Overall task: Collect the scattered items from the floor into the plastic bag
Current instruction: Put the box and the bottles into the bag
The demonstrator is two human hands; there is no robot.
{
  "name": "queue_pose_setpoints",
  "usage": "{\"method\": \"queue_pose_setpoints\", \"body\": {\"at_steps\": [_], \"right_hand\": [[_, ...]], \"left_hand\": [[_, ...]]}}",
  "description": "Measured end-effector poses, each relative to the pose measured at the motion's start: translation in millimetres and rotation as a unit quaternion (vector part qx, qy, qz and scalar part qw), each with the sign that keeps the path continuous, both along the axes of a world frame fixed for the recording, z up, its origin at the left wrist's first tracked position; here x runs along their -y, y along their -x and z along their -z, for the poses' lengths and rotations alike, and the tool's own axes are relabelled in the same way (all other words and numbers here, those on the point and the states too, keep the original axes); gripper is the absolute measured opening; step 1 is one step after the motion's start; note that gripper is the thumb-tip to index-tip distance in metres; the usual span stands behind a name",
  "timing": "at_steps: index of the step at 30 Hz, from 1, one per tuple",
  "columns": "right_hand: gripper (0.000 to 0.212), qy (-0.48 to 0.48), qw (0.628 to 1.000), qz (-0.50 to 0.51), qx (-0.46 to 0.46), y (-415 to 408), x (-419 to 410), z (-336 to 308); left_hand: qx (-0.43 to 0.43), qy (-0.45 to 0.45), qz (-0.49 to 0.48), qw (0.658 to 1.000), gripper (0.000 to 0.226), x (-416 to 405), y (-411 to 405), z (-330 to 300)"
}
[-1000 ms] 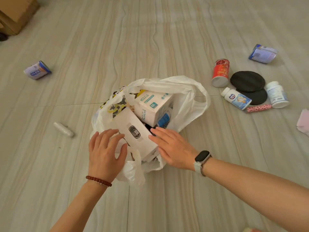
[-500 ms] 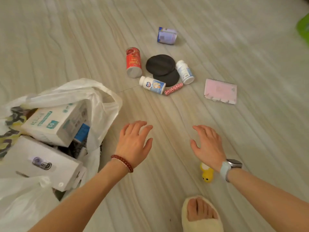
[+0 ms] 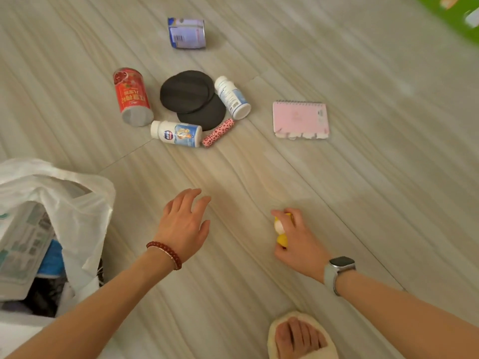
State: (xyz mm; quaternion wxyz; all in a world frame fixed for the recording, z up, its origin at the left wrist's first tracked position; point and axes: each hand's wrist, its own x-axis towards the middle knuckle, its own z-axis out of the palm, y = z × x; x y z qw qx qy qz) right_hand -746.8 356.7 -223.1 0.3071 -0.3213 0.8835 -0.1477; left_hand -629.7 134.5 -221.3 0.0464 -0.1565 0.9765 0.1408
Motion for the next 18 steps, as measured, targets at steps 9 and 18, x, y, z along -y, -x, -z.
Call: {"method": "queue_pose_setpoints", "body": {"at_steps": [9, 18], "right_hand": [[0.061, 0.083, 0.994, 0.07, 0.021, 34, 104, 14], [0.062, 0.126, 0.985, 0.113, 0.022, 30, 109, 20]], "left_hand": [[0.076, 0.088, -0.088, 0.989, 0.075, 90, 112, -6], [0.123, 0.085, -0.097, 0.984, 0.051, 80, 93, 5]]}}
